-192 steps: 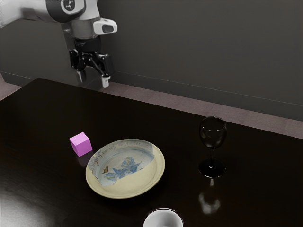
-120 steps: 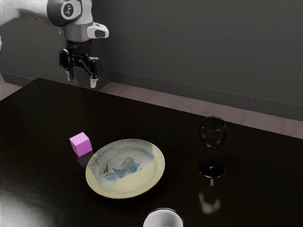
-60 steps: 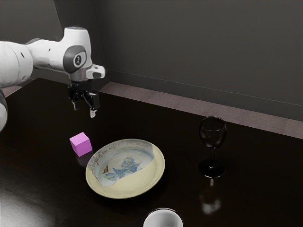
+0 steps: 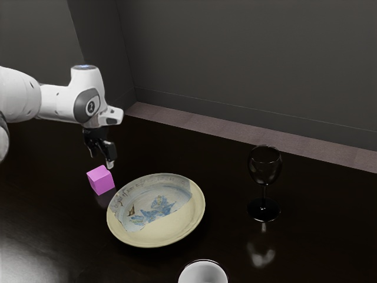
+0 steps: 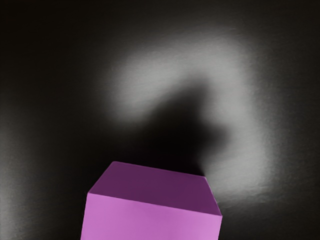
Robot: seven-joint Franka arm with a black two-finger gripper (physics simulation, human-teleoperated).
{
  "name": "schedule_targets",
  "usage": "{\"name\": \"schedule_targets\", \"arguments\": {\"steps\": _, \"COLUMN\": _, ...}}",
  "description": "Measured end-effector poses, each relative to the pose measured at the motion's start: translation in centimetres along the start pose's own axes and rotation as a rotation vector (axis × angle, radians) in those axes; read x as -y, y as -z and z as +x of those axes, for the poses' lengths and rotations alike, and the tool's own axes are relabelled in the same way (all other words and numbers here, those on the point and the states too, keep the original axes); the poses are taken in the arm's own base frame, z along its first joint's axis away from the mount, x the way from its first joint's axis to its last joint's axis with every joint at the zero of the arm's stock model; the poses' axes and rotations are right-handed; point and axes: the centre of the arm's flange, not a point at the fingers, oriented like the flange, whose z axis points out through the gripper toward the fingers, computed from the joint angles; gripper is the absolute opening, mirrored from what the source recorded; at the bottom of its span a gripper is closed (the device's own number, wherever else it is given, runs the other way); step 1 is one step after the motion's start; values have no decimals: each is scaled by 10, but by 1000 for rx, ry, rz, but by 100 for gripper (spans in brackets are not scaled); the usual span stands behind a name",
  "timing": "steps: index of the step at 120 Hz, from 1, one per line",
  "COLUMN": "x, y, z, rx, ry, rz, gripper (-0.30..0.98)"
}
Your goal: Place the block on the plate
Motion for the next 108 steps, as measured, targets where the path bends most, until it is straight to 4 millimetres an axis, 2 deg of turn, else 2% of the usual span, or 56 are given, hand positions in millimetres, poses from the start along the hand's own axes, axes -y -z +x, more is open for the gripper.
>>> {"name": "schedule_targets", "arguments": {"steps": 20, "x": 0, "y": -21, "z": -3, "rx": -10, "ry": -32, "rz": 4, "gripper": 69}}
{"name": "schedule_targets", "arguments": {"steps": 57, "x": 3, "y": -43, "z": -3, "rx": -27, "ry": -66, "rz": 7, "gripper": 69}}
{"name": "schedule_targets", "arguments": {"steps": 108, "x": -3, "y": -43, "z": -16, "rx": -40, "ry": -96, "rz": -3, "gripper": 69}}
